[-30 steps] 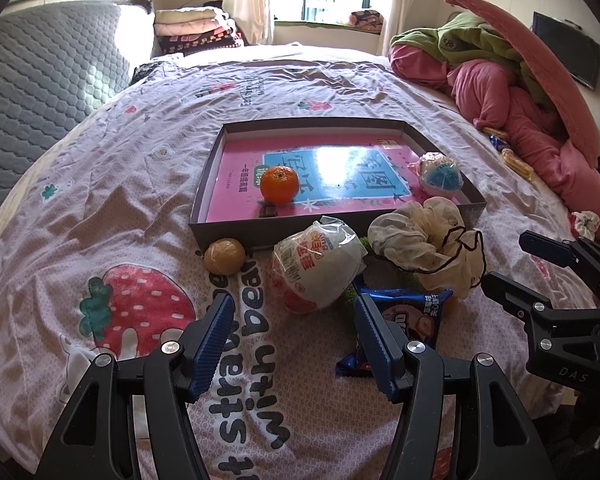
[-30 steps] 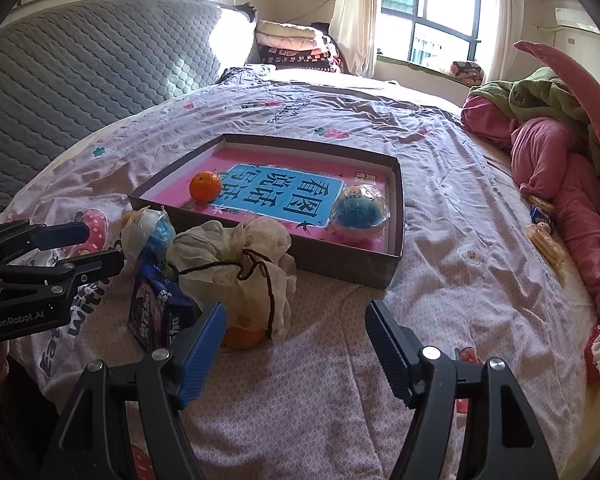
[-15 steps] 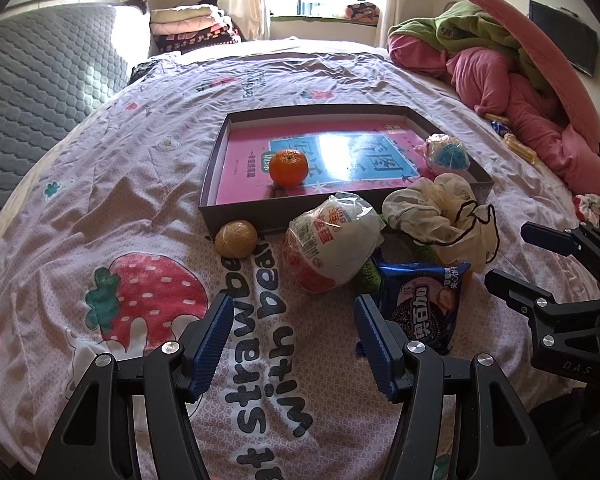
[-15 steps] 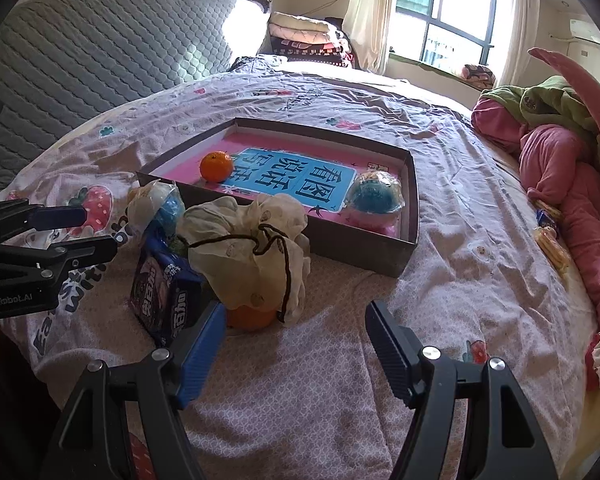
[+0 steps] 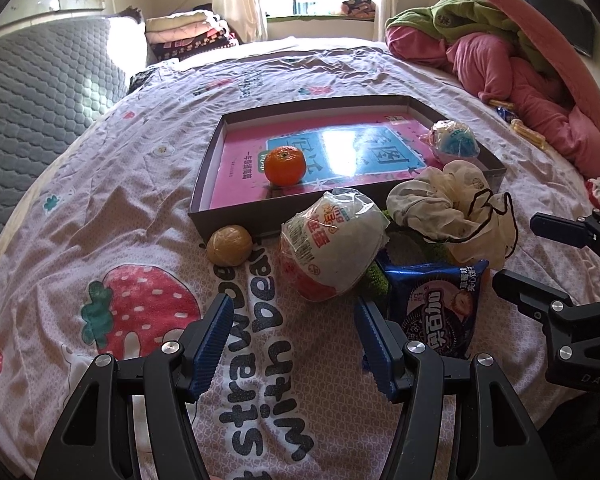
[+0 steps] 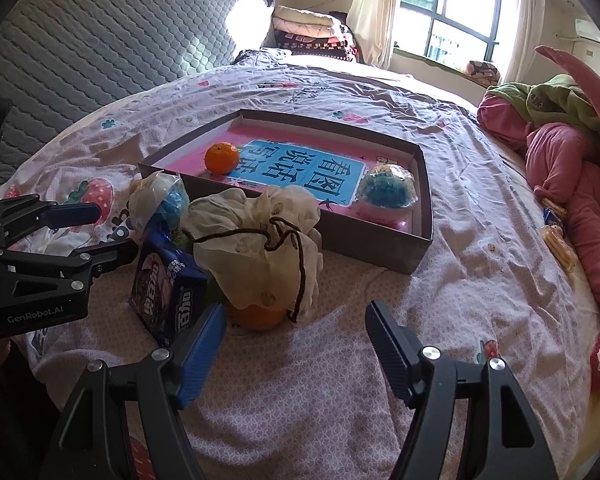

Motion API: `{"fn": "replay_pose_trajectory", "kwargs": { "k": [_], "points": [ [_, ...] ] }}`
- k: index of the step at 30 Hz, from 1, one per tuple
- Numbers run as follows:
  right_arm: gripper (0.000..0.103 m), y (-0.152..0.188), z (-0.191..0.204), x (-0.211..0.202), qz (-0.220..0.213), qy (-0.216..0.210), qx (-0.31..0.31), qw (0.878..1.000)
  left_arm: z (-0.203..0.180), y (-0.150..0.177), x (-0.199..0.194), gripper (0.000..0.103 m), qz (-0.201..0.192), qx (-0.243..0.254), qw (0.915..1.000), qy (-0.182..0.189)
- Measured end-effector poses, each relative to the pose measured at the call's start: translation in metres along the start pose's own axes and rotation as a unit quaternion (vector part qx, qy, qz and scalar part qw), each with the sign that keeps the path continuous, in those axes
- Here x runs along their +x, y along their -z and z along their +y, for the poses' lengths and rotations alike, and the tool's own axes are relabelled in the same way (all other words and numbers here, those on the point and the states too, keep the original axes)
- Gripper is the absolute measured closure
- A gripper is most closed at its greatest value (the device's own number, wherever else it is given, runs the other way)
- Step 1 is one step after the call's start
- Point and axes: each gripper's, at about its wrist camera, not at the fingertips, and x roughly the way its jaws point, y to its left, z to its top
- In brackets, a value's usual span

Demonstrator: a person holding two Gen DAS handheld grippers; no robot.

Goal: Organize objects
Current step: 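Grasp the cream drawstring pouch with the right tool and lift it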

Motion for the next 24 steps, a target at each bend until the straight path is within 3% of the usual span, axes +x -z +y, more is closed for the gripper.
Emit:
{"fn": "replay_pose_trajectory", "kwargs": {
  "k": [24],
  "points": [
    [0.032, -0.015, 0.003, 0.025, 0.012, 0.006, 0.019, 1.000, -0.002, -0.017, 0.014, 0.039, -0.001, -0.013, 0.9999, -0.002]
  ]
}}
